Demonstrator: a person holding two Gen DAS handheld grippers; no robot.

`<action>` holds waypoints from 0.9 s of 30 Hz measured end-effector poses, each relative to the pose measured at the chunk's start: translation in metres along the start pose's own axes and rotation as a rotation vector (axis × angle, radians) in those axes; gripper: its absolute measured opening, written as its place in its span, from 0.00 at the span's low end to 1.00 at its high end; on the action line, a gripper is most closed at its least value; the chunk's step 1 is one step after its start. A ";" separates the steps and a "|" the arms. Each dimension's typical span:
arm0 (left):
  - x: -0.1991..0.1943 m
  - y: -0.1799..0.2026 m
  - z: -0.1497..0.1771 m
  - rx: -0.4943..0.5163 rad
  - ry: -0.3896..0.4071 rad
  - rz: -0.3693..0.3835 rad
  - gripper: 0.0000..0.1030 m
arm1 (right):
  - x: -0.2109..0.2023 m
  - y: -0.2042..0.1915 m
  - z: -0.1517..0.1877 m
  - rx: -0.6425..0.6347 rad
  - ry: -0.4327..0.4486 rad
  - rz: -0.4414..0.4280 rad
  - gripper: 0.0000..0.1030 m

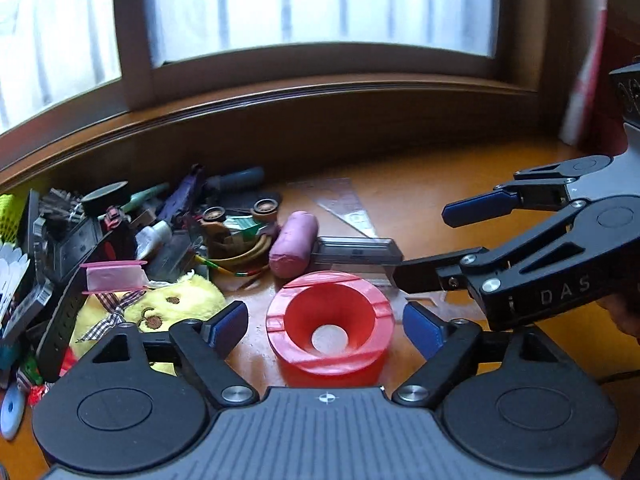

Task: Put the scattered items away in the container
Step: 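Close left gripper on the red round dish while right gripper reaches the smoky clear case, then close right gripper on the smoky clear case while left gripper lifts the red dish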

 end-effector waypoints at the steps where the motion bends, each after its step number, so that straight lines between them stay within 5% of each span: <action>1: 0.002 0.000 0.000 -0.007 -0.004 -0.011 0.82 | 0.003 0.003 -0.002 -0.001 -0.003 -0.015 0.78; 5: 0.010 0.002 0.003 -0.021 -0.031 -0.044 0.81 | 0.015 0.013 -0.011 -0.007 -0.017 -0.069 0.76; 10: 0.014 0.004 0.003 -0.042 -0.023 -0.039 0.68 | 0.027 0.015 -0.016 -0.036 -0.035 -0.116 0.75; 21: -0.005 0.003 0.013 -0.042 -0.047 -0.109 0.67 | 0.047 0.021 -0.025 -0.058 -0.068 -0.202 0.74; 27: -0.010 0.000 0.018 -0.062 -0.058 -0.130 0.67 | 0.052 0.012 -0.022 -0.113 -0.121 -0.145 0.50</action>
Point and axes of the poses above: each gripper's, at about its wrist camera, not at the fingertips, and x roughly the way its jaws point, y to its right, z to its underside, the point moved 3 cm from there along x, roughly the way its jaws point, and after that the axes turned 5 degrees about x, right-handed, at the moved point
